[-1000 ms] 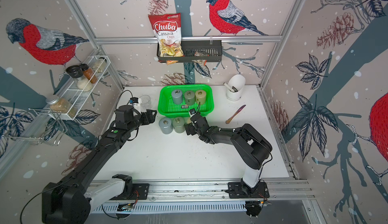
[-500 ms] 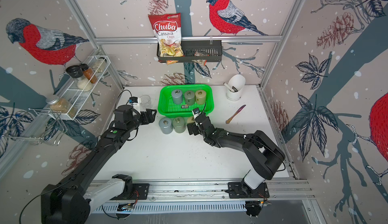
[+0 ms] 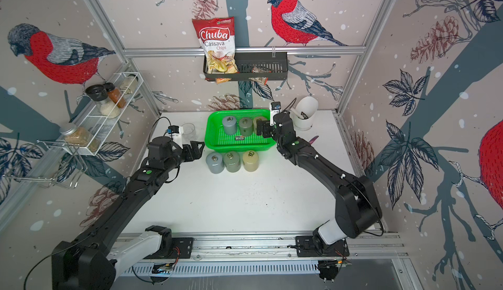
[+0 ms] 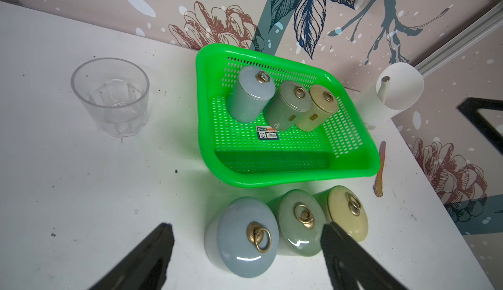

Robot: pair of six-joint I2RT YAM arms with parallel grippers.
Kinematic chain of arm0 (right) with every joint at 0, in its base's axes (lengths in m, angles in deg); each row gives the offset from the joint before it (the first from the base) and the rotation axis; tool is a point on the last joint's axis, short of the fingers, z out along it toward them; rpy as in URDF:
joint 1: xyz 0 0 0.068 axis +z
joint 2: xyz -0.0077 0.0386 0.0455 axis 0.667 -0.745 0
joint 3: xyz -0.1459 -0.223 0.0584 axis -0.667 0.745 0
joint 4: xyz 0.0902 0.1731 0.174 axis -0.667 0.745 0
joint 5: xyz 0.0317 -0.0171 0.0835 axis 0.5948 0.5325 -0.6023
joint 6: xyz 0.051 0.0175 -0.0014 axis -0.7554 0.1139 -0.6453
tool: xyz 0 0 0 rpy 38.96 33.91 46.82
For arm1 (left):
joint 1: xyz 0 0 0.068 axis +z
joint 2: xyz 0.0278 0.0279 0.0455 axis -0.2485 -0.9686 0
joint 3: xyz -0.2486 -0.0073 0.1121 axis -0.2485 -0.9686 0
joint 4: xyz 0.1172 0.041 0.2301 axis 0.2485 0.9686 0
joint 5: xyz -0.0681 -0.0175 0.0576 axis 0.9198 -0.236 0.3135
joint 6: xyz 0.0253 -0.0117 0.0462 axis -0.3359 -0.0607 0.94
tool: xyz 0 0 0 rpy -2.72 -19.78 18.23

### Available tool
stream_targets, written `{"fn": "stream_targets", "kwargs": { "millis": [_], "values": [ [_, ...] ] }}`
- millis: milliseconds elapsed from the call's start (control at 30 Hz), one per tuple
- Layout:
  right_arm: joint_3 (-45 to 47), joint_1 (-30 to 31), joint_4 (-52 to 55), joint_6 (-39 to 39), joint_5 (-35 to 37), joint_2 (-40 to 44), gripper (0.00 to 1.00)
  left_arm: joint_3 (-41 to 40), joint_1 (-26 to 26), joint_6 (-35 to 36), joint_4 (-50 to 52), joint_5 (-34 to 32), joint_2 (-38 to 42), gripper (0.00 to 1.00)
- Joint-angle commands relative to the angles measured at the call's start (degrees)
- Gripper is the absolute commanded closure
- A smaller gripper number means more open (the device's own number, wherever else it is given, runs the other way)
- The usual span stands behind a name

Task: Take the tea canister out of the basket
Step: Pick up the tea canister from the basket.

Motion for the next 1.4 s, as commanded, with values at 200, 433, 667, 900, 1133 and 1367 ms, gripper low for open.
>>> {"fn": "stream_targets", "kwargs": {
  "millis": [200, 433, 667, 900, 1133, 1367],
  "values": [
    [-16.4, -2.9, 14.8, 1.4, -2.2, -19.1, 0.00, 1.2, -1.6, 0.2, -1.5, -0.6, -0.7, 0.11],
    [-25.3, -3.6, 16.8, 2.9, -3.6, -28.5, 0.00, 1.2, -1.9, 0.7, -0.7, -1.4, -0.5, 0.10],
    [-29.4, -4.0, 17.0, 3.4, -4.1, -33.2, 0.00, 1.2, -1.8, 1.0, -0.4, -2.0, -0.5, 0.10],
    [-29.9, -4.1, 15.8, 4.5, -5.0, -35.4, 0.00, 1.0, -1.8, 1.4, -0.3, -2.4, -0.6, 0.09],
    [-30.8, -4.3, 14.4, 5.7, -4.2, -37.7, 0.00, 0.8, -1.8, 1.5, 0.0, -2.7, -0.6, 0.09],
    [-31.9, -4.3, 12.9, 7.2, -3.9, -39.6, 0.00, 0.2, -1.8, 1.9, 0.8, -3.7, -0.4, 0.09]
  ]
}}
